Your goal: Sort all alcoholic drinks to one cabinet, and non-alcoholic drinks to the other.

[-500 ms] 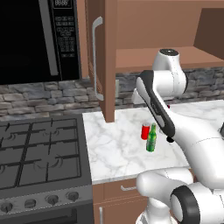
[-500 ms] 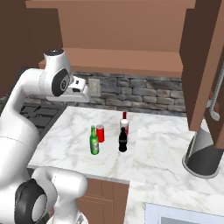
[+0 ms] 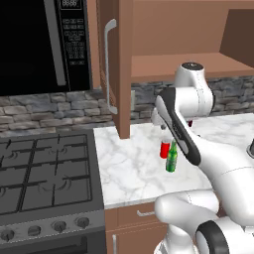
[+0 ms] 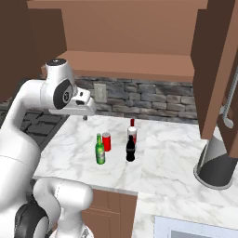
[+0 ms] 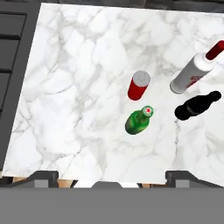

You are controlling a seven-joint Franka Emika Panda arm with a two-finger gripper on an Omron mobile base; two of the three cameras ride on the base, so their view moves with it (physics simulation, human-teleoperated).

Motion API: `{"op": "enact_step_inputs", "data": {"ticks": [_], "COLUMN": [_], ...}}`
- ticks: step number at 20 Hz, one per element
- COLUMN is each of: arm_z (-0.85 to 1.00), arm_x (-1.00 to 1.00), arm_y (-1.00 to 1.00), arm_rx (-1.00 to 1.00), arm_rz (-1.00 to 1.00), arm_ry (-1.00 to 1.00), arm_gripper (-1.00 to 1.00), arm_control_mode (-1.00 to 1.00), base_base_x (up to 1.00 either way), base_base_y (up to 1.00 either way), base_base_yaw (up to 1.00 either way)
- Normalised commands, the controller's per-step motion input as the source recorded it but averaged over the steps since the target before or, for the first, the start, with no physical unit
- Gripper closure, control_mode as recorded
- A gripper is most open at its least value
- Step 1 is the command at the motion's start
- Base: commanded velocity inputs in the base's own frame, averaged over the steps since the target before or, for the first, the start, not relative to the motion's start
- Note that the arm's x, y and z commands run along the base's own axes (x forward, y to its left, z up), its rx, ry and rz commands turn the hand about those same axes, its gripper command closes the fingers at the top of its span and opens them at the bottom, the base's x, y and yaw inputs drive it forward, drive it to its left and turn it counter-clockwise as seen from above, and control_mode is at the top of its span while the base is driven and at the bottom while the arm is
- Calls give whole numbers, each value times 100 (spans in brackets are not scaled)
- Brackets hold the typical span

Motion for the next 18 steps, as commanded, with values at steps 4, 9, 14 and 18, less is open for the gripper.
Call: {"op": "enact_step_inputs", "data": {"ticks": [4,9,14,18], "arm_z": [-83,-72,-50,-37], "arm_x": [-22,-10,0,4], "arm_y": [0,-10,-11,-17], "arm_rx": [-8,0,0,0], "arm_rz": [-22,-20,-14,-11], "arm_ry": [-2,0,2,2], "arm_gripper": [-100,-100,-100,-100], "arm_control_mode": [-100,-100,-100,-100], "base_base_x": [0,0,0,0], "base_base_y": [0,0,0,0], "base_base_yaw": [0,0,0,0]}}
